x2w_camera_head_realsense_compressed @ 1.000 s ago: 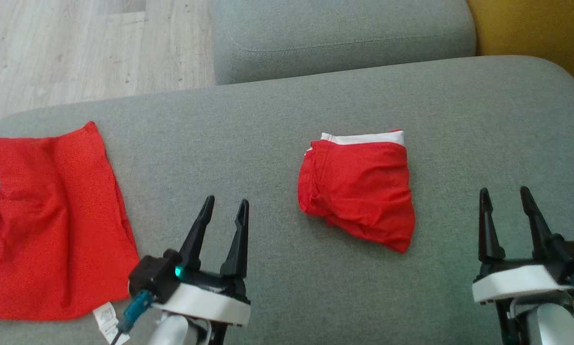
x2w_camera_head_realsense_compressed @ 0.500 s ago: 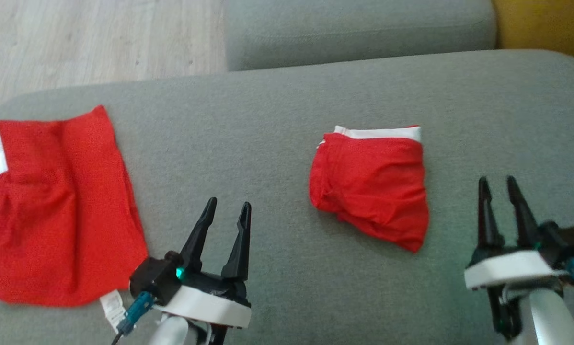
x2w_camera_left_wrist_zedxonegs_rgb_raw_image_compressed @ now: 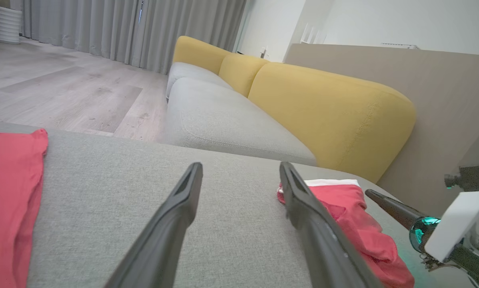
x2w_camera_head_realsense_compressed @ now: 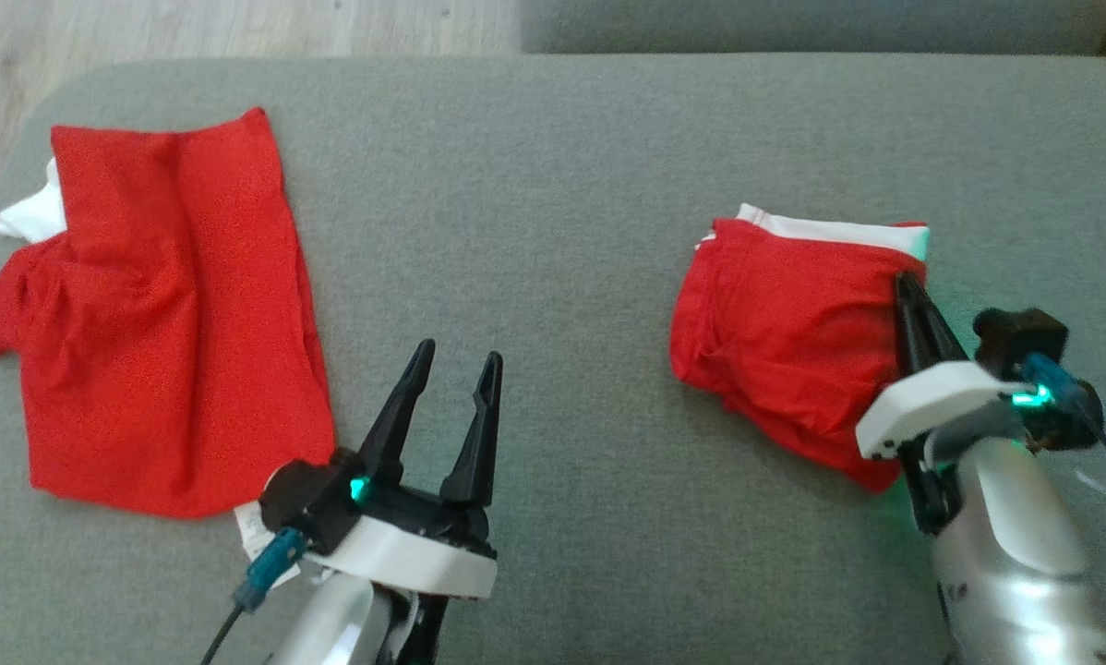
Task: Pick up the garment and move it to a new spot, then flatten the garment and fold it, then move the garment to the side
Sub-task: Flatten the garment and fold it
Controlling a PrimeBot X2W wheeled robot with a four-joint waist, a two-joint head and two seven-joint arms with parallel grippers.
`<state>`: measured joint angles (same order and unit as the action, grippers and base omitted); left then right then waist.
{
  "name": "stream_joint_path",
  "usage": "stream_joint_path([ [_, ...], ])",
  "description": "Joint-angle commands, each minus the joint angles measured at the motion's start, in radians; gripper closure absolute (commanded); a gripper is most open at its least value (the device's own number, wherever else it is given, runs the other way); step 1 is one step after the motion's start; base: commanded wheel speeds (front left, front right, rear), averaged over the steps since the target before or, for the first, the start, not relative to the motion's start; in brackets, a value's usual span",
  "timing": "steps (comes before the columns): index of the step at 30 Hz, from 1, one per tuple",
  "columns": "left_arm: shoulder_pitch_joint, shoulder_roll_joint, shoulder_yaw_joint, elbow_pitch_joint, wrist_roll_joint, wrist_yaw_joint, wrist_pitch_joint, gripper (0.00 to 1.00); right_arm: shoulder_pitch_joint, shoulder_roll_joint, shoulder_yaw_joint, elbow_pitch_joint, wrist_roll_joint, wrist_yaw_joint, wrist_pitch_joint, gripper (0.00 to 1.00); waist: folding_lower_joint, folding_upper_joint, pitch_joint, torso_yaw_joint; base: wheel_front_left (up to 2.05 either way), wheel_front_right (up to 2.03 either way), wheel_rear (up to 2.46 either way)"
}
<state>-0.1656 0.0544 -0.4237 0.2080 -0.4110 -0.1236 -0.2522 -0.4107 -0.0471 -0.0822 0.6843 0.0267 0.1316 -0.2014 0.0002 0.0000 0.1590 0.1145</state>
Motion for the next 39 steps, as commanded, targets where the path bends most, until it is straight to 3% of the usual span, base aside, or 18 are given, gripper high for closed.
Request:
stream_joint_path([
  [1,-0.051,-0.003,0.022,-0.033,0.007,-0.002,-0.009,0.00,-0.056,-0.003,0.018,0.006,-0.016,-0.001,-0.002,1.00,-0.0002,0.0000,0.019,0.016,0.00,0.00,0.00],
  [3,-0.061,-0.003,0.021,-0.033,0.008,-0.003,-0.009,0.00,-0.118,-0.003,0.027,0.144,-0.031,-0.001,0.026,1.00,-0.0002,0.0000,0.035,0.022,0.00,0.00,0.00],
  [7,-0.071,-0.003,0.020,-0.027,0.008,-0.004,-0.009,0.00,-0.181,-0.003,0.022,0.255,-0.071,-0.001,0.002,1.00,-0.0002,0.0000,0.039,0.028,0.00,0.00,0.00],
  [11,-0.075,-0.003,0.023,-0.022,0.005,-0.005,-0.009,0.00,-0.231,-0.003,0.069,0.272,-0.027,-0.001,-0.048,1.00,-0.0002,0.0000,0.029,0.030,0.00,0.00,0.00],
  [18,-0.074,-0.004,0.013,-0.022,0.001,-0.006,-0.009,0.00,-0.246,-0.003,0.245,0.279,0.093,-0.001,-0.059,1.00,-0.0002,0.0000,0.019,0.051,0.00,0.00,0.00],
  [30,-0.073,-0.004,0.013,-0.026,-0.014,-0.006,-0.010,0.00,-0.234,-0.003,0.533,0.378,0.236,-0.001,0.001,1.00,-0.0002,0.0000,0.027,0.077,0.00,0.00,0.00],
  [35,-0.070,-0.004,0.024,-0.032,-0.010,-0.005,-0.010,0.00,-0.242,-0.003,0.541,0.352,0.262,-0.001,-0.039,1.00,-0.0002,0.0000,0.009,0.047,0.00,0.00,0.00],
  [39,-0.061,-0.004,0.040,-0.040,0.000,-0.004,-0.010,0.00,-0.245,-0.004,0.443,0.283,0.238,-0.001,-0.059,1.00,-0.0002,0.0000,-0.021,0.002,0.00,0.00,0.00],
])
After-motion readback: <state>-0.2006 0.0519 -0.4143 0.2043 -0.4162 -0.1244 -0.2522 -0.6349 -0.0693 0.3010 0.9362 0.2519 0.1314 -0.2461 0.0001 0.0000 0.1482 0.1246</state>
